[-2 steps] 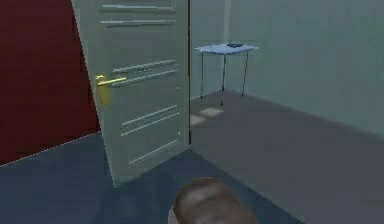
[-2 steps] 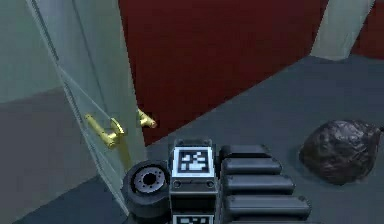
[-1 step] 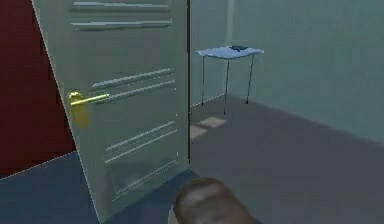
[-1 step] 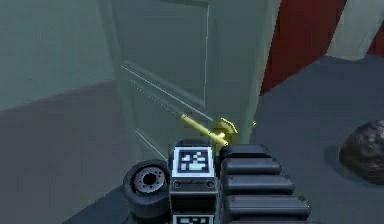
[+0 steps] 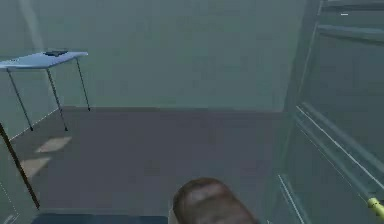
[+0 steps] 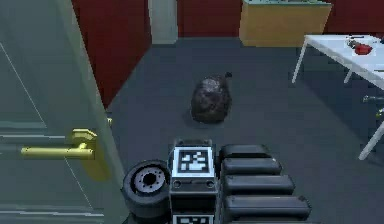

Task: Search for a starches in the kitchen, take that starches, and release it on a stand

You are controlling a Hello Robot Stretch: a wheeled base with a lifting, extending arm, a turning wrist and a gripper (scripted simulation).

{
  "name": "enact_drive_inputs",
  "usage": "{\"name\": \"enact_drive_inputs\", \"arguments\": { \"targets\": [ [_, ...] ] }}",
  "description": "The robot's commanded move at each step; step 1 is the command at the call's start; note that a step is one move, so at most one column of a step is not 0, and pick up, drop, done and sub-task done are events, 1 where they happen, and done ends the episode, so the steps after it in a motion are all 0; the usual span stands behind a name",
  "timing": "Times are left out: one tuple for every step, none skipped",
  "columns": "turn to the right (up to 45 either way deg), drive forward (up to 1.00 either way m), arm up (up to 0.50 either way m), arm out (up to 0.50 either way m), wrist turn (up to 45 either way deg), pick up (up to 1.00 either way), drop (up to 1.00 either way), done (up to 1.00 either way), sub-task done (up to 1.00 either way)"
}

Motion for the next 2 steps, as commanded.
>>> {"name": "enact_drive_inputs", "arguments": {
  "targets": [
    [0.0,1.0,0.0,0.0,0.0,0.0,0.0,0.0,0.0],
    [3.0,0.0,0.0,0.0,0.0,0.0,0.0,0.0,0.0]
  ]
}}
